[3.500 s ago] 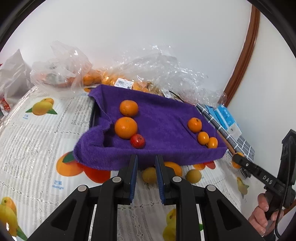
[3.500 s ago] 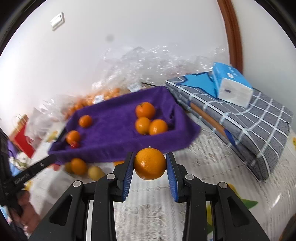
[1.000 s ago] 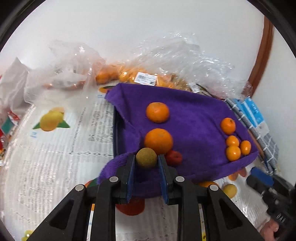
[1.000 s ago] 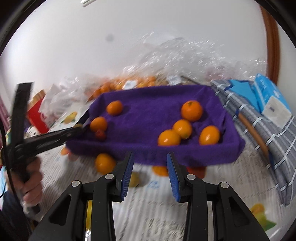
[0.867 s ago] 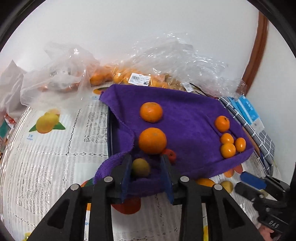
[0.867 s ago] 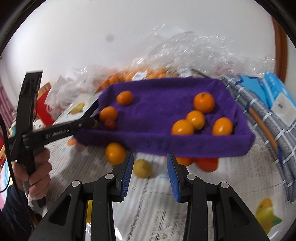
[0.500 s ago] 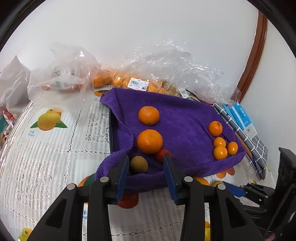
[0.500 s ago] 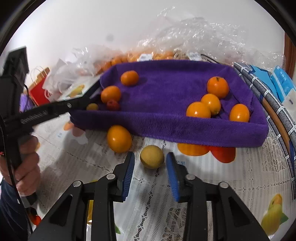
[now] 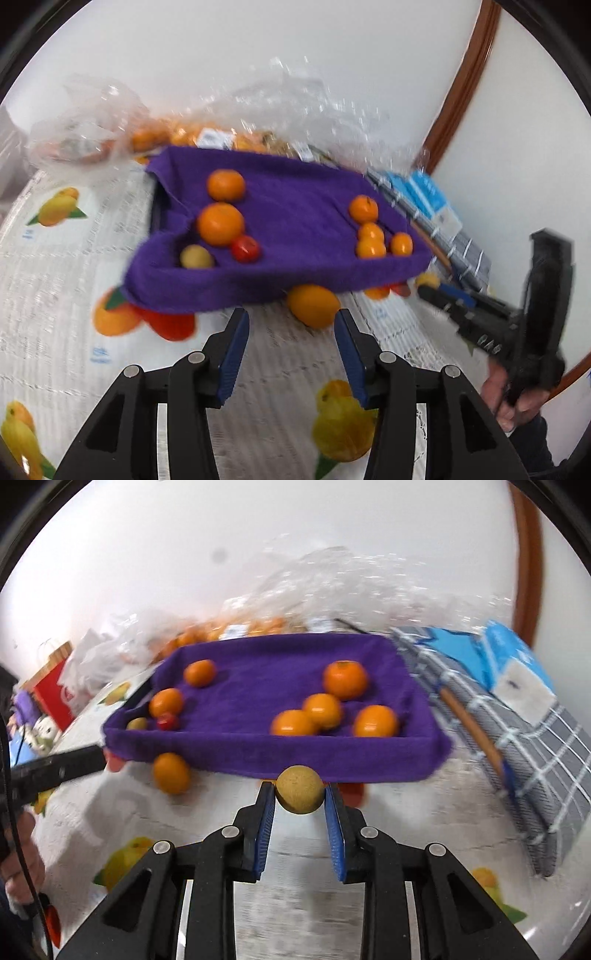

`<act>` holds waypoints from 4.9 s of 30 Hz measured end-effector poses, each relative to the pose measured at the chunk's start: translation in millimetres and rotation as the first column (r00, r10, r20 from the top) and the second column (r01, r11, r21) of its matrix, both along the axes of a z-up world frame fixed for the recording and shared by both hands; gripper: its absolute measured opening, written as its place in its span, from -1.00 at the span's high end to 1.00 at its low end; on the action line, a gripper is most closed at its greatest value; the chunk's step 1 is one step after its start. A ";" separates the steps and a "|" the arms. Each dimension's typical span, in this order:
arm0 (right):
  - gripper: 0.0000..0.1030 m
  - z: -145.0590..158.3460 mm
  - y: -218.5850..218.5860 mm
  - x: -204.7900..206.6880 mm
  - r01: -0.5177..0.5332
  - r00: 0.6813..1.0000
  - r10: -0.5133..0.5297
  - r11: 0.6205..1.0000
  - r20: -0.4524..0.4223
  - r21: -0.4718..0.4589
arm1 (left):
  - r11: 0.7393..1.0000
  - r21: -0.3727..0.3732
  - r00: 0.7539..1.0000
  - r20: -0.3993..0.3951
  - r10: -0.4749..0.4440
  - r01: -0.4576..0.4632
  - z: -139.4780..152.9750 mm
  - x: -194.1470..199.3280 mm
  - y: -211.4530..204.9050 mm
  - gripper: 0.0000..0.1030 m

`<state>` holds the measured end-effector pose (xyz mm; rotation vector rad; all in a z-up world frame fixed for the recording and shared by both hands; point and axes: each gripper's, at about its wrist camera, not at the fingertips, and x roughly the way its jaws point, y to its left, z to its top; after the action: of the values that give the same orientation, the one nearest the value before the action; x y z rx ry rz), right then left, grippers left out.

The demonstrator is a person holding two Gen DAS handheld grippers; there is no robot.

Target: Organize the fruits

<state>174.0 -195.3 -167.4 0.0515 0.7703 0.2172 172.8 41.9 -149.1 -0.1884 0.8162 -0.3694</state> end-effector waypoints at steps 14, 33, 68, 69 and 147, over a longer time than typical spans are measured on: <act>0.47 -1.0 -34.6 -20.6 0.042 0.998 -0.044 0.998 0.042 0.041 | 0.986 0.018 0.982 -0.088 0.167 -0.166 -23.6 24.0 -39.3 0.18; 0.47 41.7 -24.0 -0.6 0.035 0.990 -0.037 0.999 0.137 0.016 | 0.981 -0.030 0.981 0.014 0.192 -0.192 29.2 6.1 -5.2 0.27; 0.46 1.6 -18.5 104.6 0.053 0.999 -0.053 0.998 0.006 0.033 | 0.989 0.046 0.989 0.045 0.138 -0.140 -6.9 85.2 -42.4 0.27; 0.46 0.4 -18.0 105.6 0.052 0.999 -0.052 0.998 0.002 0.033 | 0.989 0.047 0.990 0.040 0.138 -0.140 -8.0 85.6 -42.5 0.27; -0.88 166.4 -9.5 -168.0 0.235 0.959 -0.229 0.972 0.168 -0.018 | 0.930 0.184 0.922 0.286 0.259 -0.319 157.0 -141.3 -43.7 -0.85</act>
<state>5.9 -204.8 -1.0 0.0868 0.5968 -0.0165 31.5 -1.8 7.9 -0.0433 0.5558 -0.0146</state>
